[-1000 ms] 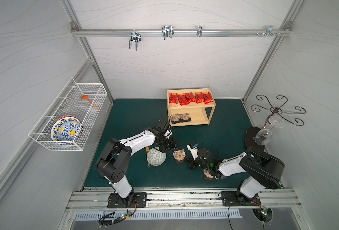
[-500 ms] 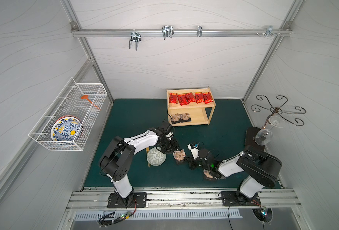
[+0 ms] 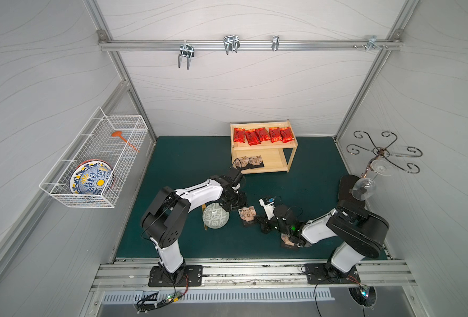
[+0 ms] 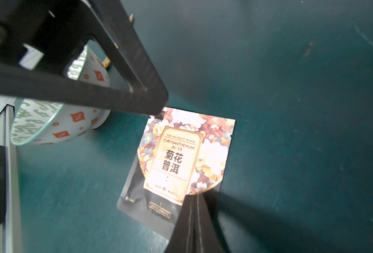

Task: Place the tea bags on the shelf by color
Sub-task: Pick up the tea bag from the center of the board.

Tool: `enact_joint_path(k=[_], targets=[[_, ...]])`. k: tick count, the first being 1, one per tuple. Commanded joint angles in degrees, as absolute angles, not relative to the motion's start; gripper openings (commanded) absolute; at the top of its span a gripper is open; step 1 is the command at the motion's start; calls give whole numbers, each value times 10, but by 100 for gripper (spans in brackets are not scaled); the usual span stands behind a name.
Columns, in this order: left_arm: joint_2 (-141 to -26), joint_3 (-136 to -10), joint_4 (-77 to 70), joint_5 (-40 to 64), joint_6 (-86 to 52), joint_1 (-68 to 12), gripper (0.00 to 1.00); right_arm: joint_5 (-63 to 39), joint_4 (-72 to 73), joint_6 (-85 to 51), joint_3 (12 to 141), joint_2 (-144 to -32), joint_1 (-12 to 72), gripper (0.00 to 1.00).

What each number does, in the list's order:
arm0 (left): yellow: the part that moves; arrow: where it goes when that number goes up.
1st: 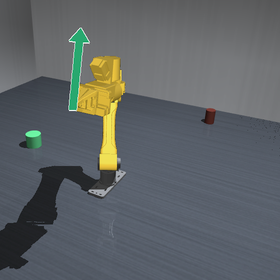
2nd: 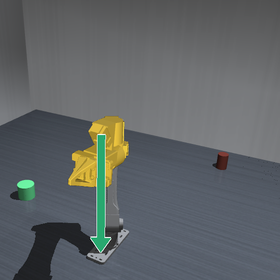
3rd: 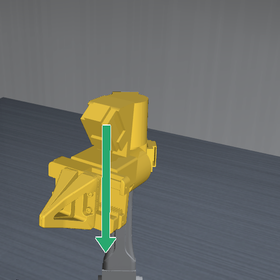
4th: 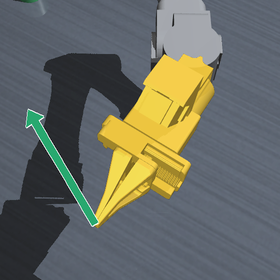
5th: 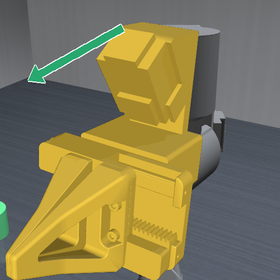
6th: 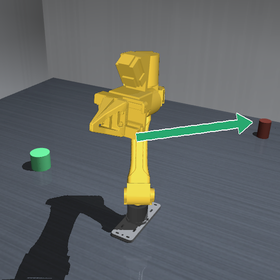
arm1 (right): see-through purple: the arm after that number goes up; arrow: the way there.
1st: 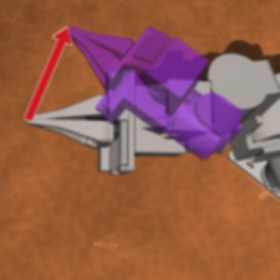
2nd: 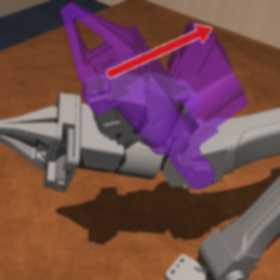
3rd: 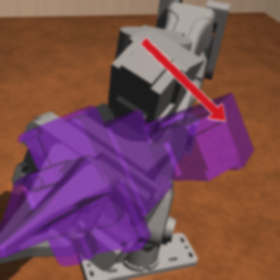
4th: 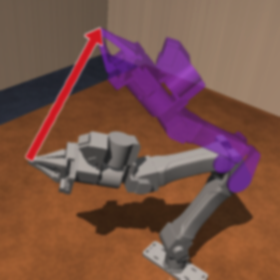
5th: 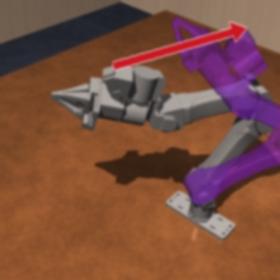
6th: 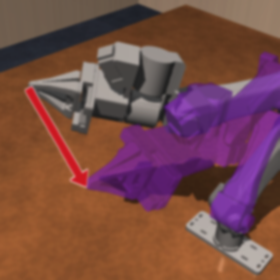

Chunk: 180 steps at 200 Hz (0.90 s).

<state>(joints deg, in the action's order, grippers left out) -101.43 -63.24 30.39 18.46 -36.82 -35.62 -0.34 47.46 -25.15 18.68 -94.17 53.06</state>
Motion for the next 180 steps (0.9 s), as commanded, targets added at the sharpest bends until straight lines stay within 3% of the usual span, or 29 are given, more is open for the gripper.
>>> enact_joint_path(k=[1,52,180], targets=[[-1036,-651,299,192,-367,-366,61,-3,449,-254,180,-948,525,6],[-1044,-643,287,208,-374,-366,52,-6,452,-260,179,-952,525,5],[-1029,-658,319,130,-369,-367,55,-9,451,-269,177,-948,525,5]])
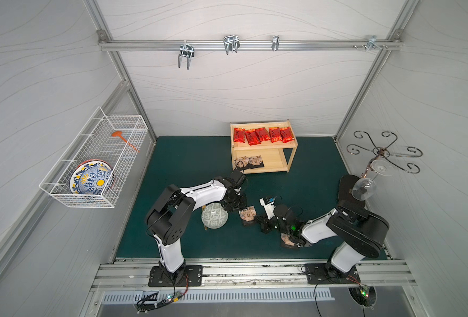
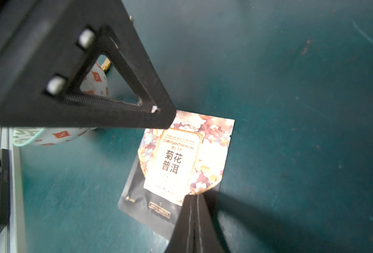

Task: Place the tea bags on the shelf by color
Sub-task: Pick up the tea bag from the center of the board.

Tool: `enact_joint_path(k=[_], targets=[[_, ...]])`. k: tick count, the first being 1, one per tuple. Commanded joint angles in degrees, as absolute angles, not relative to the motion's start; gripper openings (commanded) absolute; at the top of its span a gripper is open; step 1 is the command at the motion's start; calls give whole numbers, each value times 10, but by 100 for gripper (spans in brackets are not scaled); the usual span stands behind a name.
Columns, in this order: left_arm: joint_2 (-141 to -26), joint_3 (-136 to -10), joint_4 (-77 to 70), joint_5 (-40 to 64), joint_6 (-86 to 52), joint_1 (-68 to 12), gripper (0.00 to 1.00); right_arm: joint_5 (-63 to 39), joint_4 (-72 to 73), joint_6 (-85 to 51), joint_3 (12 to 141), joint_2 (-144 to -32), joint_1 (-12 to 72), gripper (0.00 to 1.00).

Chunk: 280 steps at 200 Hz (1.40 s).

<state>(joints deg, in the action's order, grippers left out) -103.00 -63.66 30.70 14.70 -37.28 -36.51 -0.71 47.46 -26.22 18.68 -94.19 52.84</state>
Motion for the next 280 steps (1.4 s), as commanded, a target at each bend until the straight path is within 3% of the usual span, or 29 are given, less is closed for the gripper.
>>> enact_joint_path(k=[1,97,216,280], targets=[[-1030,-659,319,130,-369,-368,55,-9,451,-269,177,-948,525,5],[-1043,-624,222,235,-398,-371,46,-10,451,-272,181,-957,525,5],[-1014,-633,310,112,-372,-372,47,-17,452,-279,184,-961,525,5],[-1034,-611,236,188,-390,-377,44,-20,454,-280,185,-961,525,5]])
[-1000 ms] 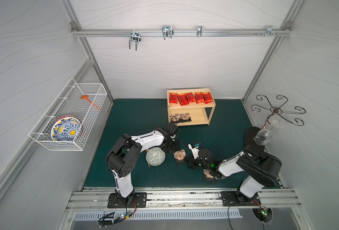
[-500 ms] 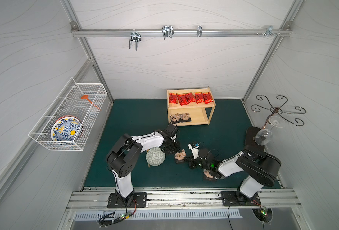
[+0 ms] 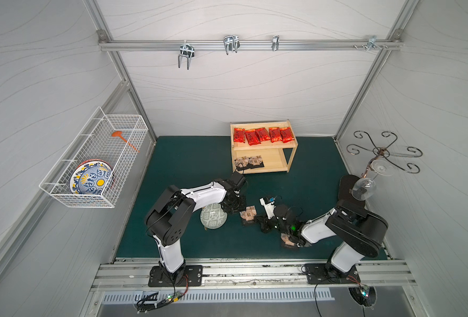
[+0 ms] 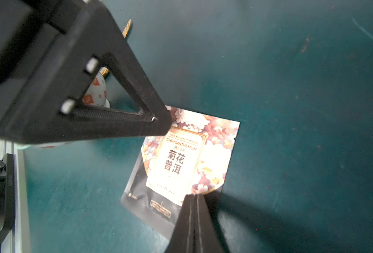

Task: Place the tea bags on the shelf by color
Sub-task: Pick up the tea bag from the center of the board.

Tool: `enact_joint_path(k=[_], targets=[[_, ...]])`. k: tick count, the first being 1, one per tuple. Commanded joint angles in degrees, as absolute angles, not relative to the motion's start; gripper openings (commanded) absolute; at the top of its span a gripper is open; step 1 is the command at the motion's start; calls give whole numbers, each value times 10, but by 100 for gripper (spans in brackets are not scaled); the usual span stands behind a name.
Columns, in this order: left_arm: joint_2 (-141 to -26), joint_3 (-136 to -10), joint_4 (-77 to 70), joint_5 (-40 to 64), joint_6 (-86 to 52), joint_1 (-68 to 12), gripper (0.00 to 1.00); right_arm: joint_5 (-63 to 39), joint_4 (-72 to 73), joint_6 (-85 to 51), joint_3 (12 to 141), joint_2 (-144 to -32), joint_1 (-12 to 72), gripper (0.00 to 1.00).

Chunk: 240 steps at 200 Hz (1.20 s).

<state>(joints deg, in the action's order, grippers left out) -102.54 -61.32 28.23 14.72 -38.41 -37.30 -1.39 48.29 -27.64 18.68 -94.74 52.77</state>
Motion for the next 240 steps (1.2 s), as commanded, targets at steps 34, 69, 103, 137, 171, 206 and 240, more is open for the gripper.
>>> enact_joint_path(k=[34,69,103,137,171,206,240], targets=[[-1043,-611,213,212,-396,-377,40,-23,453,-280,185,-962,525,5],[-1042,-607,214,209,-395,-377,29,-21,454,-282,184,-960,524,5],[-1042,-604,217,204,-392,-377,13,-21,454,-283,181,-960,524,5],[-1039,-602,222,197,-389,-376,0,-17,452,-283,175,-948,521,5],[-1011,-602,224,197,-390,-373,0,-18,404,-283,171,-868,504,14],[-947,-591,184,228,-430,-361,0,16,287,-299,185,-719,501,20],[-893,-570,85,270,-510,-342,0,70,197,-387,190,-585,499,32]])
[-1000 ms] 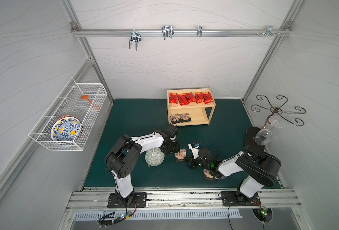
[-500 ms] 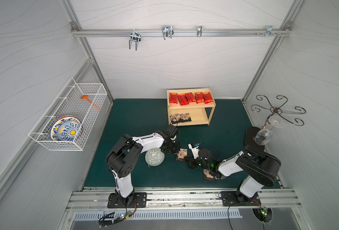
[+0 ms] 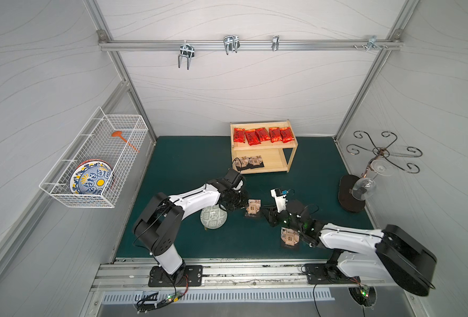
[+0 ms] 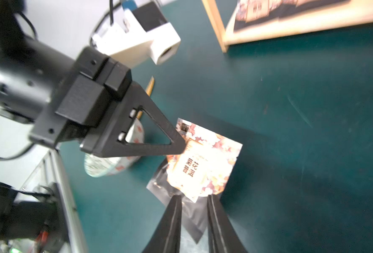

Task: Place the tea bags on the shelf by color
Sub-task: Pick up the tea bag from the center of the board.

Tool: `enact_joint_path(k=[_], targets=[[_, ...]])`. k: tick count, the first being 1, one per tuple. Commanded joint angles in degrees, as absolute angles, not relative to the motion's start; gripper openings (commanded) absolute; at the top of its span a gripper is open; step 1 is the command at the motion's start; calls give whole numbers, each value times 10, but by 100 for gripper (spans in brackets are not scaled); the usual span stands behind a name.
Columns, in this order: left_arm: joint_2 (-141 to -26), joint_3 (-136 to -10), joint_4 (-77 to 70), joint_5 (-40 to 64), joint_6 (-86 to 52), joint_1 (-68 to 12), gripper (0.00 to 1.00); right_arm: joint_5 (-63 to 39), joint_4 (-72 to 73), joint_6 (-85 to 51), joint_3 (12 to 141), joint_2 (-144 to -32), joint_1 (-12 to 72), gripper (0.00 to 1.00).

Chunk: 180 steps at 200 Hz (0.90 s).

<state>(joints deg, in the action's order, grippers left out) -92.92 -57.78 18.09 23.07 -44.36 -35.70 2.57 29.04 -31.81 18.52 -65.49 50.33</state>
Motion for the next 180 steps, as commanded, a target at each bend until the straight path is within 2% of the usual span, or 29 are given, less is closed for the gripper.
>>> enact_joint_path(k=[1,43,87,121,180], targets=[[-892,-570,82,271,-513,-341,0,71,196,-390,189,-582,499,33],[-885,-548,-42,301,-645,-325,0,80,213,-478,185,-492,491,50],[-871,-531,-99,302,-707,-326,0,43,316,-543,182,-570,455,58],[-848,-527,-90,289,-707,-326,0,18,431,-568,181,-653,438,59],[-851,-518,-104,295,-715,-325,0,14,533,-585,199,-723,435,48]])
